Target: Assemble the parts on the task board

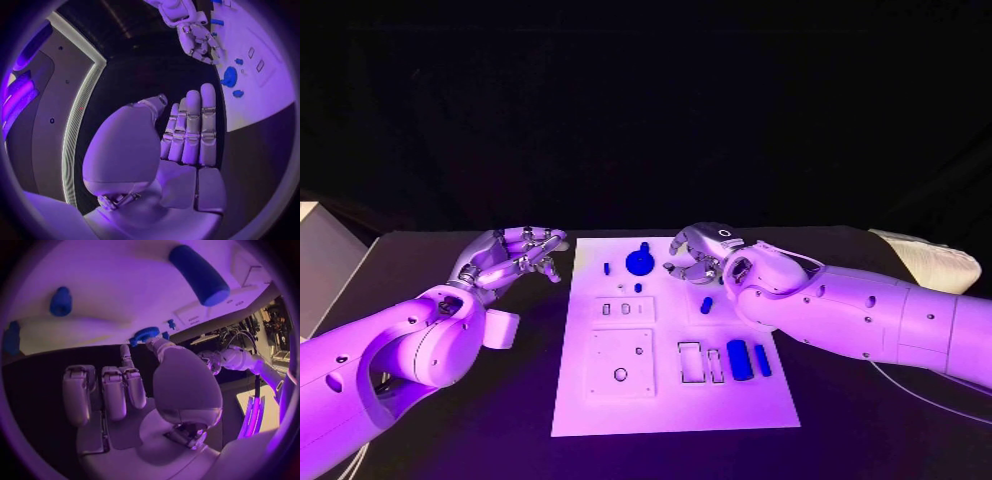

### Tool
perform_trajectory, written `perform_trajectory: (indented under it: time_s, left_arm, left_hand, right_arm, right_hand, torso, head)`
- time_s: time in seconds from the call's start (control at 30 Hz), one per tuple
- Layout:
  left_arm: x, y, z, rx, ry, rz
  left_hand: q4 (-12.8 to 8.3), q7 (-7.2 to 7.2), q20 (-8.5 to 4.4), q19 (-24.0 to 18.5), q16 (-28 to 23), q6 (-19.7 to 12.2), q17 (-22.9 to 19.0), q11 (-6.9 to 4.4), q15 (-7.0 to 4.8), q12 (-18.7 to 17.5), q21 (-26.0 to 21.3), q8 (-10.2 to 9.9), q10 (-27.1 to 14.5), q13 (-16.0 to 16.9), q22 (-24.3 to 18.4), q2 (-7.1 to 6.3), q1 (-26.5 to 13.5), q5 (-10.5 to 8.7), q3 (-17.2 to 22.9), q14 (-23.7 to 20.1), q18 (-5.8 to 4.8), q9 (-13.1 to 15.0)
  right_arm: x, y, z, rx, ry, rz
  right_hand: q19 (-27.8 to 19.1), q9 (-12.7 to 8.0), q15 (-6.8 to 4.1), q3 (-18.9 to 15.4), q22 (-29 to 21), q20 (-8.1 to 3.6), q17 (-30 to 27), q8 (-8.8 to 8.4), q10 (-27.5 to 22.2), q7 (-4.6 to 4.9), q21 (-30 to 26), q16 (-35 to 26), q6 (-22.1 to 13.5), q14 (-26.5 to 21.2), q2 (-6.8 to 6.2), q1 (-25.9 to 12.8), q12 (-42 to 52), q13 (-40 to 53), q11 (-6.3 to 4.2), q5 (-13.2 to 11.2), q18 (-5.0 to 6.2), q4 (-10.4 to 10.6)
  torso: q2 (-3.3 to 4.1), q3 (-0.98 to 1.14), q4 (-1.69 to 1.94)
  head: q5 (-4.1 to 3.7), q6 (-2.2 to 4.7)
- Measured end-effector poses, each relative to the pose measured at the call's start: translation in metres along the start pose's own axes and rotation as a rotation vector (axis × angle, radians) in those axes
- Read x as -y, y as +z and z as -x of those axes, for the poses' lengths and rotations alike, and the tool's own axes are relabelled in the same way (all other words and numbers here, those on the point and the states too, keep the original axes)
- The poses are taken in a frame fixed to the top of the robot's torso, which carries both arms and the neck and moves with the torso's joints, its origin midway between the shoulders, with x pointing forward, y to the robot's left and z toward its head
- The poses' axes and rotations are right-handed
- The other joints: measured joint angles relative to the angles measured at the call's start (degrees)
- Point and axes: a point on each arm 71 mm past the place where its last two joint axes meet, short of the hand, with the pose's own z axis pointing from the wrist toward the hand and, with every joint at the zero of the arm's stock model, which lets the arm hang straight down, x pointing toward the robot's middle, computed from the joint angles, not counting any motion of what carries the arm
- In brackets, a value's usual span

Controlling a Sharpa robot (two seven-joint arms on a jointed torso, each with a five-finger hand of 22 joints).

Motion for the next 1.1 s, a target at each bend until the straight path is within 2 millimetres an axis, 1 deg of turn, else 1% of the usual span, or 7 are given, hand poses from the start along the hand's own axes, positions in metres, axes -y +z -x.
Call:
perform_trajectory:
  time_s: [0.07, 0.13, 0.33, 0.47, 0.67, 0.8, 1.1]
  left_arm:
    - [0.000, 0.000, 0.001, 0.001, 0.001, 0.001]
    - [-0.001, -0.001, 0.001, 0.002, 0.001, 0.002]
    - [-0.002, -0.001, 0.002, 0.006, 0.002, 0.005]
    - [-0.003, -0.001, 0.002, 0.007, 0.001, 0.007]
    - [-0.005, -0.002, 0.002, 0.006, -0.001, 0.010]
    - [-0.007, -0.002, 0.002, 0.006, -0.002, 0.012]
    - [-0.009, -0.003, 0.002, 0.005, 0.000, 0.016]
  left_hand:
    - [0.0, 0.00, 0.00, 0.0, 0.0, 0.0, 0.0, 0.00, 0.00, 0.0, 0.0, 0.0, 0.0, 0.0, 0.0, 0.00, 0.0, 0.00, 0.0, 0.0, 0.00, 0.0]
    - [0.0, 0.00, 0.00, 0.0, 0.0, 0.0, 0.0, 0.00, 0.00, 0.0, 0.0, 0.0, 0.0, 0.0, 0.1, 0.00, 0.0, 0.00, 0.0, 0.0, 0.00, 0.0]
    - [-0.2, 0.20, -0.22, -0.2, 0.0, -0.2, 0.0, 0.00, 0.20, 0.0, 0.0, -0.2, 0.0, 0.0, 0.1, 0.00, 0.0, 0.00, 0.2, -0.2, 0.00, 0.0]
    - [-0.2, 0.20, -0.01, -0.4, 0.0, -0.2, 0.0, 0.00, 0.20, 0.0, 0.0, -0.2, 0.0, 0.0, 0.1, 0.00, 0.0, 0.00, 0.2, -0.2, 0.01, 0.1]
    - [-0.2, 0.20, -0.01, -0.4, 0.0, -0.2, 0.0, 0.00, 0.20, 0.0, 0.0, -0.2, 0.0, 0.0, 0.2, 0.00, 0.0, 0.00, 0.2, -0.2, 0.01, 0.1]
    - [-0.2, 0.20, -0.01, -0.4, 0.0, -0.2, 0.0, 0.00, 0.20, 0.0, 0.0, -0.2, 0.0, 0.0, 0.2, 0.00, 0.0, 0.00, 0.2, -0.2, 0.00, 0.1]
    - [-0.2, 0.20, -0.01, -0.4, 0.0, -0.2, 0.0, 0.00, 0.20, 0.0, 0.0, -0.2, 0.0, 0.0, 0.2, 0.00, 0.0, 0.00, 0.2, -0.2, 0.01, 0.0]
  right_arm:
    - [0.008, -0.005, 0.008, 0.029, 0.010, -0.005]
    - [0.015, -0.009, 0.014, 0.049, 0.021, -0.009]
    - [0.046, -0.022, 0.032, 0.075, 0.071, -0.025]
    - [0.070, -0.029, 0.038, 0.069, 0.093, -0.042]
    - [0.105, -0.038, 0.042, 0.031, 0.097, -0.078]
    - [0.117, -0.041, 0.042, 0.005, 0.096, -0.090]
    - [0.128, -0.044, 0.040, -0.049, 0.100, -0.093]
  right_hand:
    - [0.0, 0.0, 0.00, 0.6, 0.0, 0.00, 0.0, 0.00, 0.0, 0.00, 0.0, 0.0, 0.0, 0.0, -1.16, 1.2, 0.0, 0.0, 0.00, -0.6, 0.00, -0.6]
    - [0.0, 0.0, 0.00, 1.5, 0.0, 0.00, 0.0, 0.00, 0.0, 0.00, 0.0, 0.0, 0.0, 0.0, -1.56, 3.4, 0.0, 0.0, 0.00, -2.7, 0.00, -1.2]
    - [0.0, 0.1, 0.00, 2.7, 0.0, 0.00, 0.0, 0.00, 0.0, 0.17, -0.5, 0.0, 0.2, 0.0, -2.98, 10.7, 0.0, 0.0, 0.00, -13.0, 0.00, -4.9]
    - [0.0, 0.1, 0.00, 1.8, 0.0, 0.00, 0.0, 0.00, 0.0, 0.17, -0.9, 0.0, 0.2, 0.0, -4.05, 13.0, 0.0, 0.0, 0.00, -16.0, 0.00, -6.1]
    - [0.0, -0.1, 0.00, 0.7, 0.0, 0.00, 0.0, -0.24, 0.0, 0.33, -0.9, 0.0, -0.3, 0.0, -4.43, 15.2, 0.0, 0.0, 0.00, -16.4, 0.00, -7.1]
    - [0.0, -0.2, 0.00, 0.4, 0.0, 0.00, 0.0, -0.46, 0.0, 0.41, -0.9, 0.0, -0.7, 0.0, -4.23, 15.7, 0.0, 0.0, 0.00, -16.4, 0.01, -7.4]
    - [0.0, -0.3, 0.00, -0.2, 0.0, 0.00, 0.0, -0.89, 0.0, 0.49, -0.7, 0.0, -1.2, 0.0, -4.43, 15.9, 0.0, 0.0, 0.00, -16.4, 0.00, -7.2]
  torso:
    - [-0.03, 0.02, -0.05]
    - [-0.04, 0.06, -0.12]
    - [-0.18, 0.25, -0.42]
    - [-0.26, 0.39, -0.59]
    - [-0.29, 0.64, -0.77]
    - [-0.27, 0.75, -0.79]
    - [-0.21, 0.68, -0.62]
  head:
    - [-0.04, 0.10]
    - [-0.12, 0.20]
    - [-0.34, 0.51]
    - [-0.47, 0.63]
    - [-0.68, 0.76]
    - [-0.93, 0.81]
    - [-1.24, 0.32]
